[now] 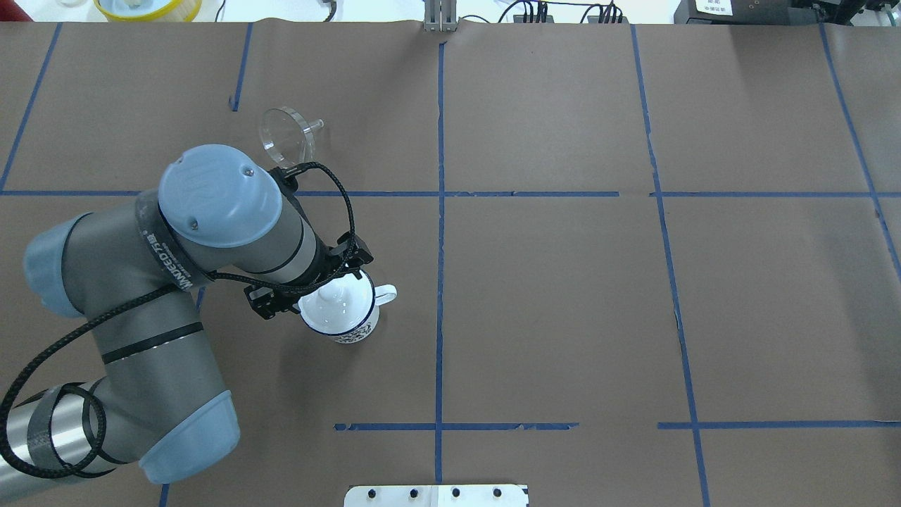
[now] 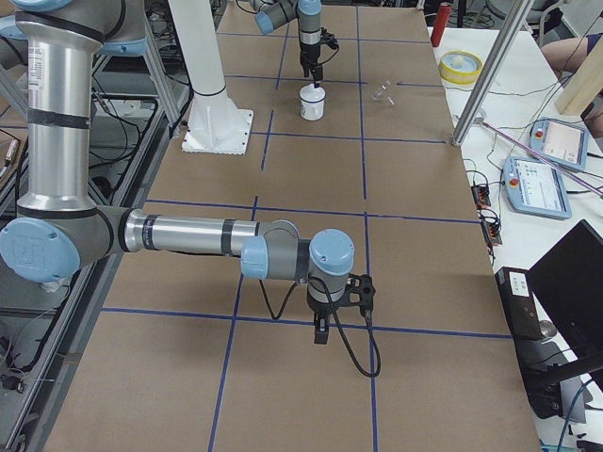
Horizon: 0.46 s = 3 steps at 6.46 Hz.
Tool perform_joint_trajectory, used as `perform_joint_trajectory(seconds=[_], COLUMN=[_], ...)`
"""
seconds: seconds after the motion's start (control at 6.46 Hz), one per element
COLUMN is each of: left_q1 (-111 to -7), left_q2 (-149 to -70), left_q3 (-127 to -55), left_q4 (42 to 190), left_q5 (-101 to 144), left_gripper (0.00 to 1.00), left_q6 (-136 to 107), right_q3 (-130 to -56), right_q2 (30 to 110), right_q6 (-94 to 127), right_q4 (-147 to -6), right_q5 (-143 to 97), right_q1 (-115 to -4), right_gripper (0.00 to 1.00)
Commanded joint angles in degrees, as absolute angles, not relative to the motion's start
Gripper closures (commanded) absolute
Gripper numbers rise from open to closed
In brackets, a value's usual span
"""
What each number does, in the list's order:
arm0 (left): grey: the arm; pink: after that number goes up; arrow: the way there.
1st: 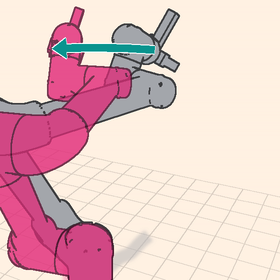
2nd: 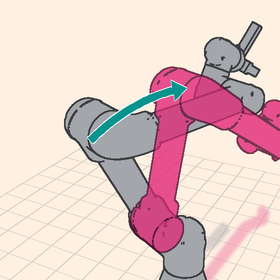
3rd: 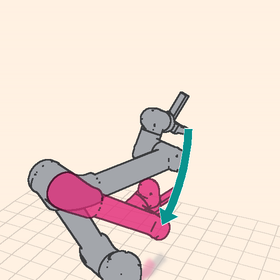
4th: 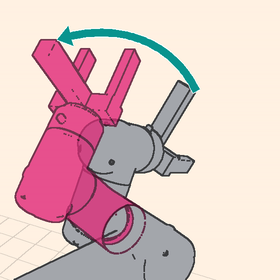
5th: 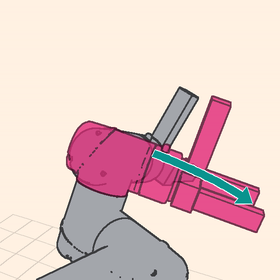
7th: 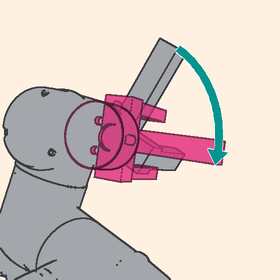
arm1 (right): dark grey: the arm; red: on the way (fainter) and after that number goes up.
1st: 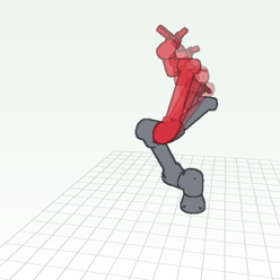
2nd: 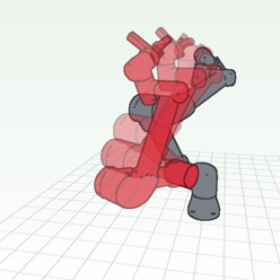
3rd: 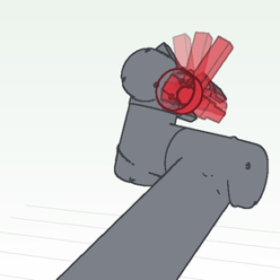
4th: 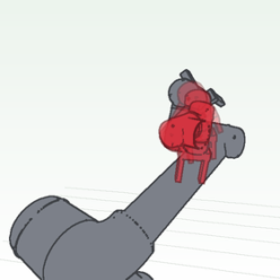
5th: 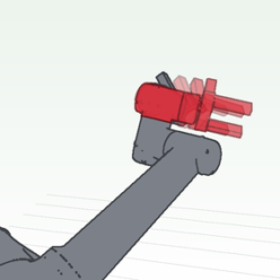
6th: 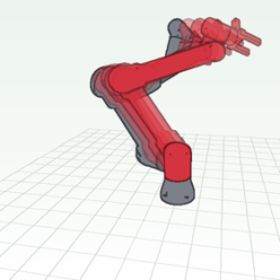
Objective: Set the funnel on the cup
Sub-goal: 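Lower the left gripper and close it on the lid knob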
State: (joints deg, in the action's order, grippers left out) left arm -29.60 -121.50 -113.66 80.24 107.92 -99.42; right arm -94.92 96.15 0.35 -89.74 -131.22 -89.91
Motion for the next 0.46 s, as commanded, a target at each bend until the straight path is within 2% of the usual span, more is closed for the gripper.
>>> perform_joint_trajectory(seconds=[0.0, 0.31], left_q1=[-29.1, -29.1], left_q2=[-121.6, -121.6], left_q3=[-113.3, -112.3], left_q4=[80.1, 80.2], left_q5=[107.1, 104.8], left_gripper=[0.06, 0.11], left_q6=[-99.6, -99.1], right_q3=[-94.9, -94.9], right_q2=[96.2, 96.2], right_q6=[0.4, 0.4], right_q4=[-89.7, -89.7], right_q5=[-131.2, -131.2], right_q1=[-89.9, -89.9], right_gripper=[0.0, 0.0])
